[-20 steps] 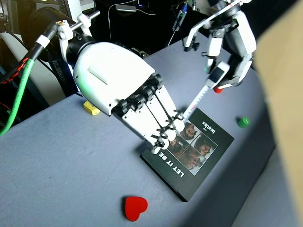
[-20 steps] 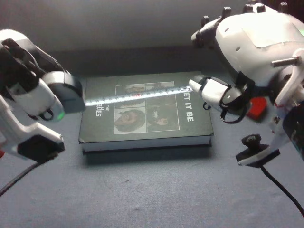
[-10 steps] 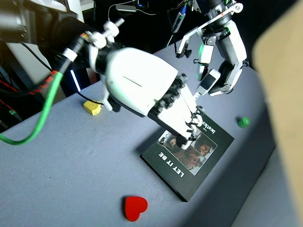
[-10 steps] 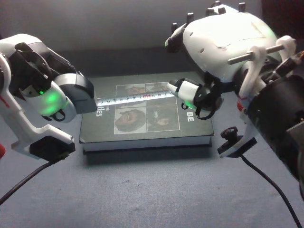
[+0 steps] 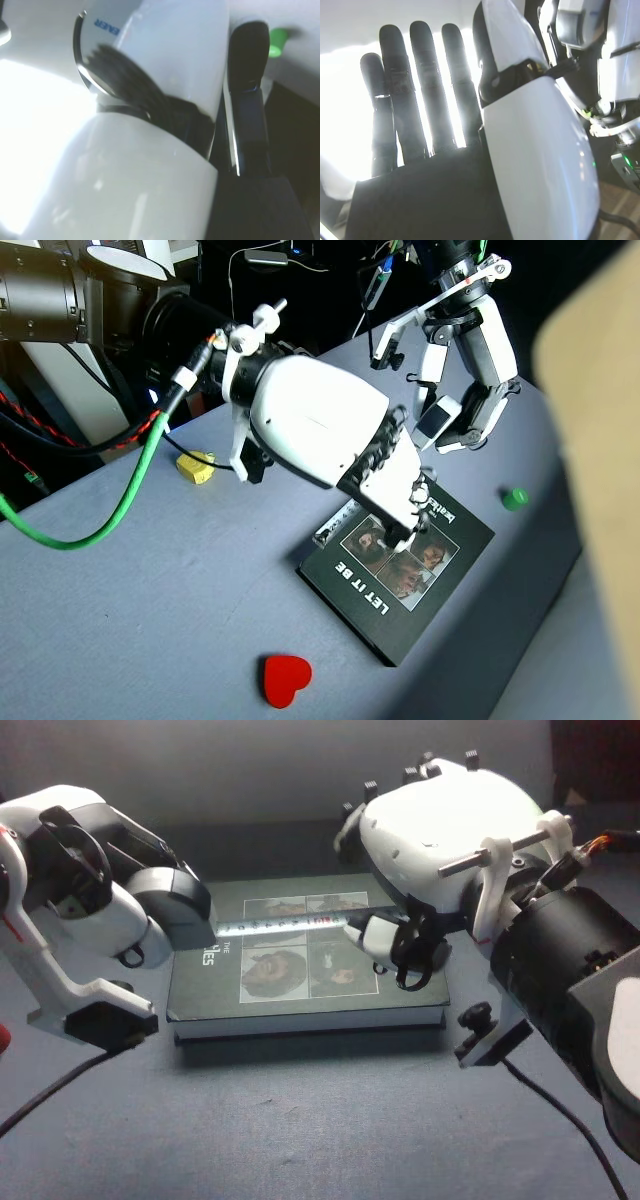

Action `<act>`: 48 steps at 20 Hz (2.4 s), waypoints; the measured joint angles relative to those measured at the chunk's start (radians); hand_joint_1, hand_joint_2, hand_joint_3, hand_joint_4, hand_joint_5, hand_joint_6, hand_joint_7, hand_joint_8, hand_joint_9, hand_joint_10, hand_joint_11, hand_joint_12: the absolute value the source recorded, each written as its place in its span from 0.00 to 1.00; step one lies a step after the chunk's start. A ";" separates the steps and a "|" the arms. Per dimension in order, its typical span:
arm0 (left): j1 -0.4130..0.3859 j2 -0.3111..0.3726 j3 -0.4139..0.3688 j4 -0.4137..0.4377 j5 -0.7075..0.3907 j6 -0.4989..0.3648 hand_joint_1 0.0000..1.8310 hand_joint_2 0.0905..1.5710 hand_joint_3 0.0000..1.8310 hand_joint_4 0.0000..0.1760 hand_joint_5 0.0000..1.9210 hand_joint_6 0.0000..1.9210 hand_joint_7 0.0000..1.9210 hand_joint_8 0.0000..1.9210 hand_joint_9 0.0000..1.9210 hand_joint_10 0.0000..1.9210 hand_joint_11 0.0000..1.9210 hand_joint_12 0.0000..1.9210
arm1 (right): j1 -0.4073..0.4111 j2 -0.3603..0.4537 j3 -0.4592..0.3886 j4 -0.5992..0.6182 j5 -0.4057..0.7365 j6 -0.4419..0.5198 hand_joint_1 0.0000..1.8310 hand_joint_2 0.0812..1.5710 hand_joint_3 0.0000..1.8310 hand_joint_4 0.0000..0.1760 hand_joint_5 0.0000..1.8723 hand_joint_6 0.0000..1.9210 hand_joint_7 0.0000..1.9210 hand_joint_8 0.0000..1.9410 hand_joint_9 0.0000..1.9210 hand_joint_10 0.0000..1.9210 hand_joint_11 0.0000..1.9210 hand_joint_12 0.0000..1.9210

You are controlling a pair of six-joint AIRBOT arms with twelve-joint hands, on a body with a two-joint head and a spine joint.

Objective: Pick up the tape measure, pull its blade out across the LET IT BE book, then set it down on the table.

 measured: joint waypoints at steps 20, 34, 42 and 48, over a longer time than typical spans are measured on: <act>0.003 0.005 0.002 0.015 0.039 0.015 0.82 0.67 0.00 0.00 0.47 0.50 0.57 0.32 0.53 0.49 0.47 0.76 | 0.006 0.001 0.004 0.077 -0.023 -0.043 0.51 0.70 0.00 0.00 0.39 0.00 0.41 0.00 0.40 0.01 0.14 0.61; 0.008 0.011 0.002 0.021 0.042 0.011 0.82 0.67 0.00 0.00 0.45 0.51 0.57 0.34 0.52 0.51 0.45 0.78 | 0.006 0.001 0.003 0.084 -0.023 -0.048 0.52 0.71 0.00 0.00 0.38 0.00 0.41 0.00 0.39 0.01 0.13 0.61; 0.010 0.013 0.002 0.022 0.048 0.004 0.82 0.67 0.00 0.00 0.45 0.51 0.57 0.34 0.52 0.51 0.46 0.77 | 0.006 0.001 0.003 0.084 -0.023 -0.050 0.52 0.71 0.00 0.00 0.40 0.01 0.42 0.00 0.40 0.01 0.15 0.62; 0.013 0.013 0.002 0.022 0.050 0.002 0.82 0.67 0.00 0.00 0.46 0.50 0.57 0.33 0.53 0.50 0.46 0.77 | 0.006 0.001 0.003 0.084 -0.023 -0.049 0.65 0.73 0.00 0.00 0.43 0.68 0.50 0.50 0.56 0.08 0.32 0.69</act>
